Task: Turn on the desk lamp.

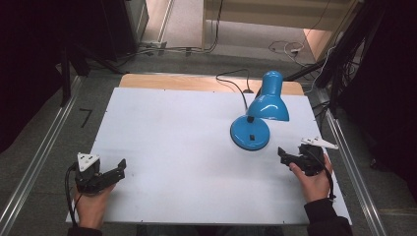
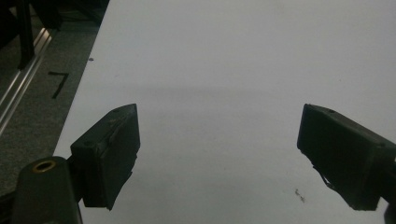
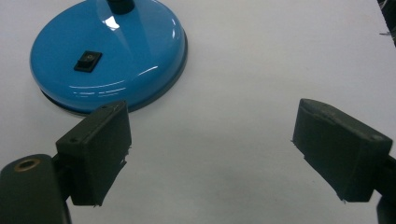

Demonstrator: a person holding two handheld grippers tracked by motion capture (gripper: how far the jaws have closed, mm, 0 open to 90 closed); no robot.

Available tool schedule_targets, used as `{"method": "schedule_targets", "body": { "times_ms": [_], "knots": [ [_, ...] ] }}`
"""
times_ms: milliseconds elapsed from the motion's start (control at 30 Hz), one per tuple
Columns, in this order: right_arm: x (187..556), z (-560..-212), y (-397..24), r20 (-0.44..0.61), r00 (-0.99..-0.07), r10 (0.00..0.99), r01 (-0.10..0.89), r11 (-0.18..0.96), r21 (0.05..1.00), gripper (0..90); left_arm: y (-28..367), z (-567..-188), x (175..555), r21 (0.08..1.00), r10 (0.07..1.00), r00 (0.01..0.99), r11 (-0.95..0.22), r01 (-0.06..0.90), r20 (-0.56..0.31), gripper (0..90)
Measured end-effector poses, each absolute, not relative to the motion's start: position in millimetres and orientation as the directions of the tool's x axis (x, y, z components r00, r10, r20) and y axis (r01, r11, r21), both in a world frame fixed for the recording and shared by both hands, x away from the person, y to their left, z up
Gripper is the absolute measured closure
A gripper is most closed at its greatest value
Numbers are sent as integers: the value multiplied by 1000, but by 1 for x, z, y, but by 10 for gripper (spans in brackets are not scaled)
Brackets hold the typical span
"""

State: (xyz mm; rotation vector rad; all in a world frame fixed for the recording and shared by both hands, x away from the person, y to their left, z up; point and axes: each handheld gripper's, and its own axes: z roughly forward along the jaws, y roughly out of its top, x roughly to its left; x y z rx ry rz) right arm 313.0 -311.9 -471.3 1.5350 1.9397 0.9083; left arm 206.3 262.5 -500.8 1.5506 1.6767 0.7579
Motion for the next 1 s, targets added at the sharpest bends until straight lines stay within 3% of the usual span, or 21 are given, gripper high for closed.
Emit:
{"method": "schedule_targets", "body": {
  "times_ms": [1000],
  "knots": [
    [324, -469, -291, 30, -273, 961, 623, 153, 767, 112, 264, -501, 206, 815, 993, -18, 107, 570, -118, 138]
  ]
}}
